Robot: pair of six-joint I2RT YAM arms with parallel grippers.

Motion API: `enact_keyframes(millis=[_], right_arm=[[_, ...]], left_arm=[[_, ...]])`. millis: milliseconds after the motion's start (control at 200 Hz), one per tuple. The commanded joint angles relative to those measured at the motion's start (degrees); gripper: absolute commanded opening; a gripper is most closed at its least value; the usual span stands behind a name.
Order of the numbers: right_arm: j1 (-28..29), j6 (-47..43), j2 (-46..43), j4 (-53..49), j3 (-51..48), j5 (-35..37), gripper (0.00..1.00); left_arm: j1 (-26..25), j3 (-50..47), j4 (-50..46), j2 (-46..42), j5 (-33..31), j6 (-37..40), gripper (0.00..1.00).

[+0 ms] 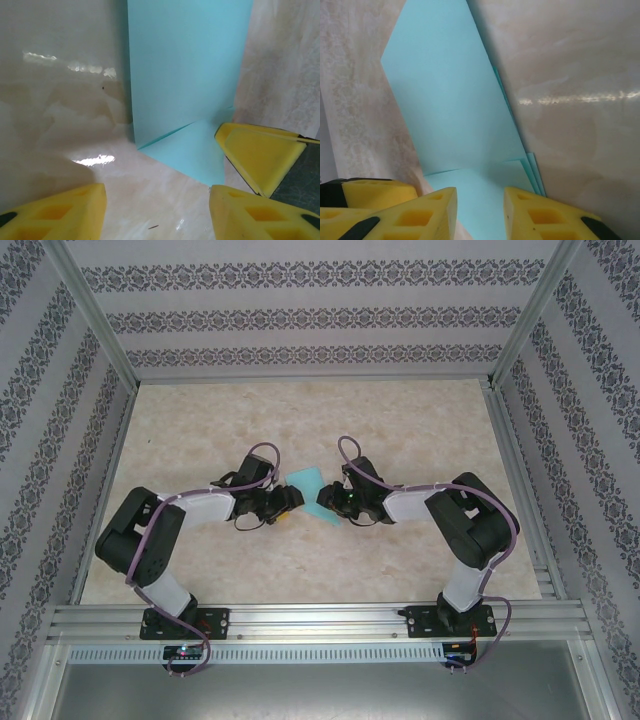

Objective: Fold a paper plane with a square sheet of paper (pick it up from the middle)
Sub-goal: Fold the wing for the fifth time at the center of the table.

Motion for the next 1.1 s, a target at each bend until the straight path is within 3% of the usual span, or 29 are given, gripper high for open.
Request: enact_keyframes(millis=[0,505,1094], right_arm=[[-1.4,-0.3,2.8,-4.8,-2.9,3.1,0.29],[-2.0,-0.2,3.7,-3.6,-3.7,2.2,0.22],[-2.3,-0.5,3.7,-3.2,-4.0,2.0,0.22]], left_arm=[[-0.7,2.0,2.4,1.4,0.3,-1.2,0.55],[-0.8,4.2,4.4,5.0,1.9,-1.7,0.42],[-0.8,5.8,5.0,6.3,2.4,-1.7,0.46]])
